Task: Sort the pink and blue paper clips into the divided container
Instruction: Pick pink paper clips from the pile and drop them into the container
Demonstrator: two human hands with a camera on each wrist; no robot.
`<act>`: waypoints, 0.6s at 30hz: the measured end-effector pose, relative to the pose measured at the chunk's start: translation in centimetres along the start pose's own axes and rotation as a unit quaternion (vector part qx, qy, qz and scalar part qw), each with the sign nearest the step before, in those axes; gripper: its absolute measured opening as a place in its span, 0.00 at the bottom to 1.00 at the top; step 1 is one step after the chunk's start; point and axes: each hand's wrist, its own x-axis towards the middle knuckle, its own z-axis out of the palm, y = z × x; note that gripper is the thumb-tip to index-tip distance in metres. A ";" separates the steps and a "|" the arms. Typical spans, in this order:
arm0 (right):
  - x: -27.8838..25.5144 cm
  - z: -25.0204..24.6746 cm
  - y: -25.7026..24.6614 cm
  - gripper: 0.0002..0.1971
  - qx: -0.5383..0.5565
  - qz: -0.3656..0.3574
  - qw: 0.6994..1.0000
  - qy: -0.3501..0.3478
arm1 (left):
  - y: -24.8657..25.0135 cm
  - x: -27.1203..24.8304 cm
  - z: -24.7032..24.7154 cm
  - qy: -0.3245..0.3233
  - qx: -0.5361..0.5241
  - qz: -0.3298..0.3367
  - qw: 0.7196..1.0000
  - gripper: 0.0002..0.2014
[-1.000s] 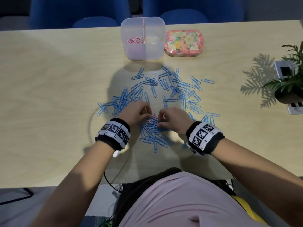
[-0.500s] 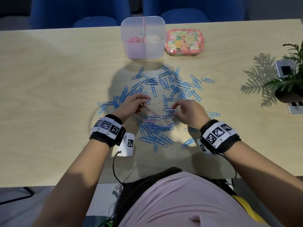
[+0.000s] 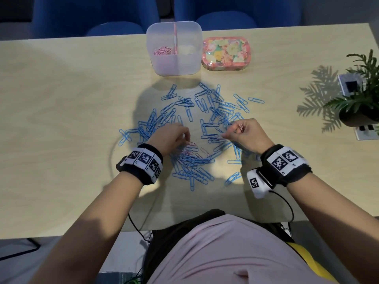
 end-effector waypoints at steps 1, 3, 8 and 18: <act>0.0 -0.3 0.2 0.13 -0.006 0.006 1.000 0.005 | -0.1 0.1 0.1 -0.004 0.011 -0.001 1.000 0.06; 0.1 -0.7 0.5 0.14 -0.007 0.020 1.000 0.016 | -0.4 0.2 0.4 -0.016 0.009 -0.017 1.000 0.07; -0.5 -1.3 0.5 0.12 0.057 0.063 0.996 0.003 | -0.2 0.0 0.7 -0.028 -0.038 -0.034 0.998 0.08; -0.2 0.3 -0.8 0.11 0.237 0.091 0.967 0.005 | 0.7 -0.8 -1.2 0.072 -0.469 -0.088 0.876 0.13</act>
